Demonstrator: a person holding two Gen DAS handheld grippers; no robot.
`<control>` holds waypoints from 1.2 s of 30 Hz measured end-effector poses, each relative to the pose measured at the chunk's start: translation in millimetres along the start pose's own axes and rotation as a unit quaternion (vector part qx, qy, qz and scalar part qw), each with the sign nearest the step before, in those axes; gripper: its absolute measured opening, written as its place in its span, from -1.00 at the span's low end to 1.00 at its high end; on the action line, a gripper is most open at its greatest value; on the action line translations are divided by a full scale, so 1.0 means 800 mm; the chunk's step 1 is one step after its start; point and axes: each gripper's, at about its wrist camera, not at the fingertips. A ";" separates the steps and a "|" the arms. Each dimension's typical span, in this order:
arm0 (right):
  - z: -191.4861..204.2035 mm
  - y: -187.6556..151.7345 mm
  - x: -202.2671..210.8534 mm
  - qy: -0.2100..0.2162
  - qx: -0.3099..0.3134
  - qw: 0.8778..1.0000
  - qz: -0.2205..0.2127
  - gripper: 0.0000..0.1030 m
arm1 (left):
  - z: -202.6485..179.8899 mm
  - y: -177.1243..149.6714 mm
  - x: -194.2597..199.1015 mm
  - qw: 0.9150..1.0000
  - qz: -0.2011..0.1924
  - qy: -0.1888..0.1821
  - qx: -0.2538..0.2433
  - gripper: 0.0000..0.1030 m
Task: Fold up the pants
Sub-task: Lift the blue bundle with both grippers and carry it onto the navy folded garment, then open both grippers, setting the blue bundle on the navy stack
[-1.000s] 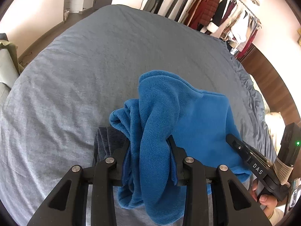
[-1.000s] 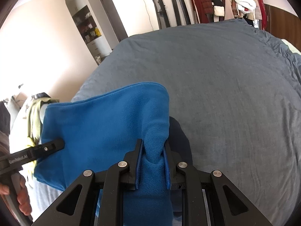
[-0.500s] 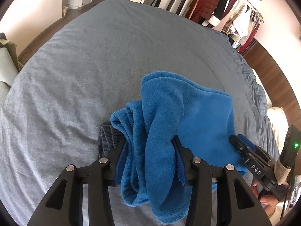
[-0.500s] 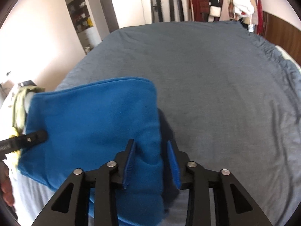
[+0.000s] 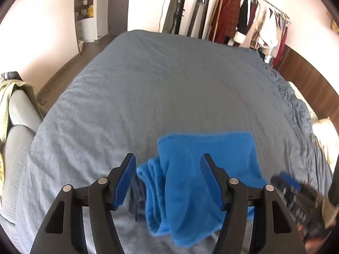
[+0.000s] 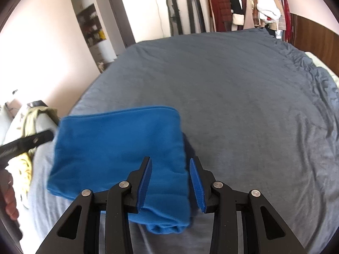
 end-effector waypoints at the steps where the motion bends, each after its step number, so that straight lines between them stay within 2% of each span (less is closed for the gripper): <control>1: 0.000 -0.001 -0.002 0.004 -0.004 1.000 0.002 -0.28 | -0.001 0.002 -0.006 1.000 0.003 -0.005 0.003 0.21; 3: 0.002 -0.004 -0.008 0.015 -0.013 1.000 0.012 -0.28 | 0.000 0.005 -0.024 1.000 0.009 -0.001 0.006 0.20; 5: 0.004 -0.011 -0.014 0.021 -0.019 0.999 0.025 -0.28 | 0.005 0.004 -0.040 0.999 0.018 0.027 0.006 0.19; 14: 0.013 -0.042 -0.023 -0.019 -0.015 0.997 0.073 -0.27 | 0.014 -0.008 -0.070 0.997 0.030 0.077 -0.008 0.24; 18: 0.018 -0.057 -0.024 -0.035 -0.006 0.995 0.098 -0.27 | 0.019 -0.011 -0.075 0.996 0.035 0.078 -0.008 0.29; 25: 0.014 -0.062 -0.024 -0.044 0.005 0.993 0.108 -0.27 | 0.016 -0.012 -0.071 0.996 0.032 0.077 -0.012 0.36; 30: 0.011 -0.059 -0.009 -0.051 -0.003 0.993 0.102 -0.26 | 0.007 -0.009 -0.041 0.996 0.000 0.079 -0.031 0.35; 33: 0.005 -0.060 0.011 -0.051 -0.012 0.995 0.091 -0.21 | -0.009 -0.010 -0.002 0.989 -0.050 0.109 -0.082 0.36; 35: 0.001 -0.060 0.027 -0.053 -0.013 0.996 0.074 -0.03 | -0.016 -0.012 0.020 0.983 -0.072 0.125 -0.110 0.40; 36: 0.000 -0.058 0.035 -0.058 -0.013 0.996 0.063 0.10 | -0.019 -0.015 0.032 0.982 -0.082 0.121 -0.119 0.43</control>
Point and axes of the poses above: each gripper's, at about its wrist camera, not at the fingertips, and x roughly against the way its jaws point, z to its left, y to its top, and after that the axes turned 3 degrees about -z, right-handed
